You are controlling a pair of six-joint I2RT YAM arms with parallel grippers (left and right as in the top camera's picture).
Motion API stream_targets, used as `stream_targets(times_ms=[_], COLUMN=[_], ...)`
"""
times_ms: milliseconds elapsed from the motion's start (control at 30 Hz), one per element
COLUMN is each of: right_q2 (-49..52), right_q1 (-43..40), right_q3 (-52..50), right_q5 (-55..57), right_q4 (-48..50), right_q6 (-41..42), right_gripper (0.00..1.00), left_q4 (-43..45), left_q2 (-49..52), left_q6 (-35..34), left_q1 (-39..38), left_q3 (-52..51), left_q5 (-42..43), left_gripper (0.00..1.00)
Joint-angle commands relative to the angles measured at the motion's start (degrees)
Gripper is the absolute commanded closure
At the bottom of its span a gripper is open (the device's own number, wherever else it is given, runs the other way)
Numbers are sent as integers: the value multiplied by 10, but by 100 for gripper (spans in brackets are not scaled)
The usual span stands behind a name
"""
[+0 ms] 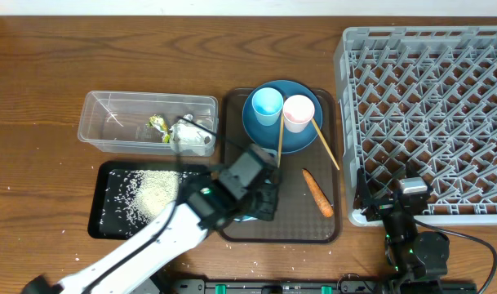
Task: Sort waste into correct bins and load items into the dishwasher rack
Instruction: 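Carry the light-blue bowl right and set it on the brown tray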
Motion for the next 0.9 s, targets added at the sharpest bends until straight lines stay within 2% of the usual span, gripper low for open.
stream_targets(times_ms=[0, 400, 500, 533, 600, 667, 867], right_q2=[-3, -3, -3, -3, -3, -3, -3], right_q1=[-3, -3, -3, -3, -3, -3, -3], right_q3=[-1, -1, -1, -1, -1, -1, -1], right_q5=[0, 0, 0, 0, 0, 0, 0], right_q4=[-2, -2, -2, -2, -2, -2, -2], right_q6=[-5, -5, -5, -5, -5, -5, -5], right_gripper=[1, 1, 1, 1, 1, 1, 1], left_q4=[11, 24, 27, 29, 29, 29, 24], left_q2=[42, 115, 115, 115, 115, 114, 84], left_q6=[-12, -14, -19, -24, -39, -46, -75], left_q1=[-13, -13, -13, -13, -13, -13, -13], left_q3=[11, 11, 11, 11, 11, 11, 19], left_q5=[-36, -56, -56, -56, -59, -59, -68], left_gripper=[94, 92, 83, 83, 70, 63, 62])
